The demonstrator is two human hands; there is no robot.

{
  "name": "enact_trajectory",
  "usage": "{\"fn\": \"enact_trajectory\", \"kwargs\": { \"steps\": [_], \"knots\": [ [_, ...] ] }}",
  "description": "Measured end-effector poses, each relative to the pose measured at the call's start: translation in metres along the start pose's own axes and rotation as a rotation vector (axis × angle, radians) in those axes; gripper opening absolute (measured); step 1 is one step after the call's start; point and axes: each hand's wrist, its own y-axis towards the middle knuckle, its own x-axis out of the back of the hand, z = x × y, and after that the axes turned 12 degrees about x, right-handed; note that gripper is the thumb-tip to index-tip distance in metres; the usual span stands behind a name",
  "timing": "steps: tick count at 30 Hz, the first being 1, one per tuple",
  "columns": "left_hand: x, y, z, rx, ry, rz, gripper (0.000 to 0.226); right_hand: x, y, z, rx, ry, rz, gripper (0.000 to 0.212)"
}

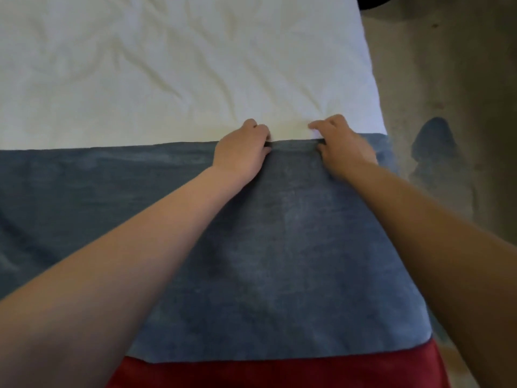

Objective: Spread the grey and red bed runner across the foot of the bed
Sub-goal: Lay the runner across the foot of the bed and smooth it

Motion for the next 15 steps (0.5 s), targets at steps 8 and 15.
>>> {"fn": "enact_trajectory", "kwargs": {
  "steps": [8,15],
  "knots": [
    [-0.018,0.010,-0.037,-0.007,-0.166,-0.070,0.013,0.016,-0.003,-0.052,0.065,-0.067,-0.035,0.013],
    [-0.029,0.029,-0.094,0.019,-0.182,-0.145,0.011,0.033,-0.011,-0.100,-0.037,0.000,-0.116,0.009]
  ]
}}
